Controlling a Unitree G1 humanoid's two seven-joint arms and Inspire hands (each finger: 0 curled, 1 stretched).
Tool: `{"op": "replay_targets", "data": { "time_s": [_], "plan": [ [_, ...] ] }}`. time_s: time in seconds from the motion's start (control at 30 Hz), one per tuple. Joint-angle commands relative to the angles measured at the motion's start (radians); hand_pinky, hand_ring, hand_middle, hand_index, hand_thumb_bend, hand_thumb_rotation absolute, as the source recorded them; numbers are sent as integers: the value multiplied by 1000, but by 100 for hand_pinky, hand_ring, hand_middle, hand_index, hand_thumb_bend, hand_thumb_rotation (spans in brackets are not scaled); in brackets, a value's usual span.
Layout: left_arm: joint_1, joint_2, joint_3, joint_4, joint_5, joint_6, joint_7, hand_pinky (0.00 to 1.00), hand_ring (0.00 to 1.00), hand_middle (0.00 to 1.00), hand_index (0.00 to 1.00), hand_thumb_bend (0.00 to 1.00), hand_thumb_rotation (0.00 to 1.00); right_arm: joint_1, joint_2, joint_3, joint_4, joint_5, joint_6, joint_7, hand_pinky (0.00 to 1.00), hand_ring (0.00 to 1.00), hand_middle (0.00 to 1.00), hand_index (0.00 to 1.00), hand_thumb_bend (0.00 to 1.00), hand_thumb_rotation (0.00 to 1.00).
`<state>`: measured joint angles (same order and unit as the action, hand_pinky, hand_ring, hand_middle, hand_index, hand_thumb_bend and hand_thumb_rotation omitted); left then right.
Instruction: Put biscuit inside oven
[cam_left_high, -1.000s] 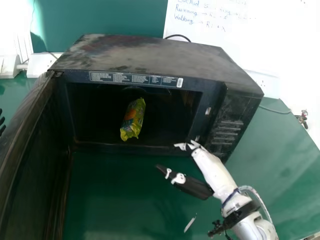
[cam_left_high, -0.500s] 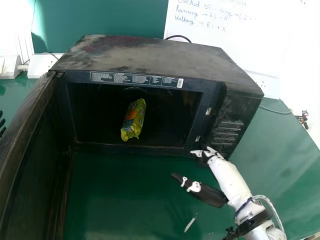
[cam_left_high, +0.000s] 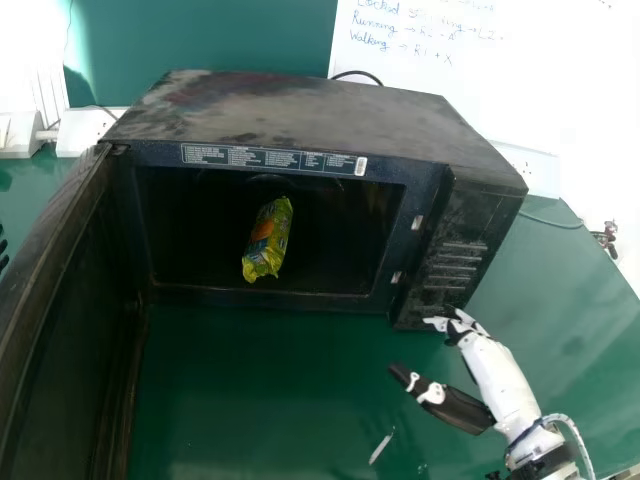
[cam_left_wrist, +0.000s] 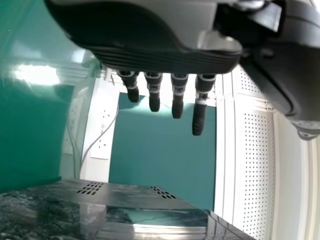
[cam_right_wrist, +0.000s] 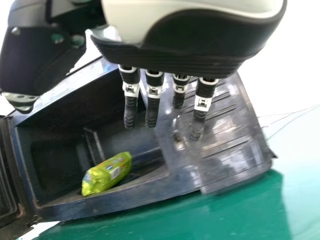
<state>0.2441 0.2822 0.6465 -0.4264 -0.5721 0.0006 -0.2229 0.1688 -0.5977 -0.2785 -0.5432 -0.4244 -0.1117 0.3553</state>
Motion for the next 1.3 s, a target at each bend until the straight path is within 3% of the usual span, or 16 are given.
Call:
{"op": "replay_targets", "data": {
  "time_s": [0.0,0.23,0.37,0.5,0.73,0.87,1.03,1.27],
  "plan": [
    [-8,10,14,18,-4,-17,-5,100,100,98,83,100,99,12,-4,-18,9,10,-19,-16,73,84,87,81,94,35],
    [-43,21,24,87,-19,-47,-42,100,100,98,83,100,100,6,-1,-42,35,27,-28,-32,75,84,86,80,95,32],
    [-54,28,30,101,-49,-39,-49,100,100,98,82,100,98,8,-3,-68,57,23,-19,-46,71,81,85,78,97,32],
    [-62,36,33,117,-65,-39,-55,100,100,98,82,100,98,6,-19,-101,129,37,-61,-70,68,80,85,78,98,29],
    [-75,48,37,147,-94,-47,-74,100,100,99,82,99,97,25,-58,-167,199,69,-67,-57,76,85,87,81,95,29],
    [-84,30,34,152,-77,-91,-83,100,100,99,83,99,97,40,-74,-190,246,74,-93,-65,76,85,88,83,94,30],
    [-83,4,15,152,-16,-198,-88,100,100,100,83,98,98,39,-93,-205,331,73,-129,-89,77,85,89,85,93,31],
    [-55,-38,-6,146,-82,-277,-188,100,100,100,84,96,94,24,-115,-215,409,80,-124,-106,76,86,90,86,94,33]
  ]
}}
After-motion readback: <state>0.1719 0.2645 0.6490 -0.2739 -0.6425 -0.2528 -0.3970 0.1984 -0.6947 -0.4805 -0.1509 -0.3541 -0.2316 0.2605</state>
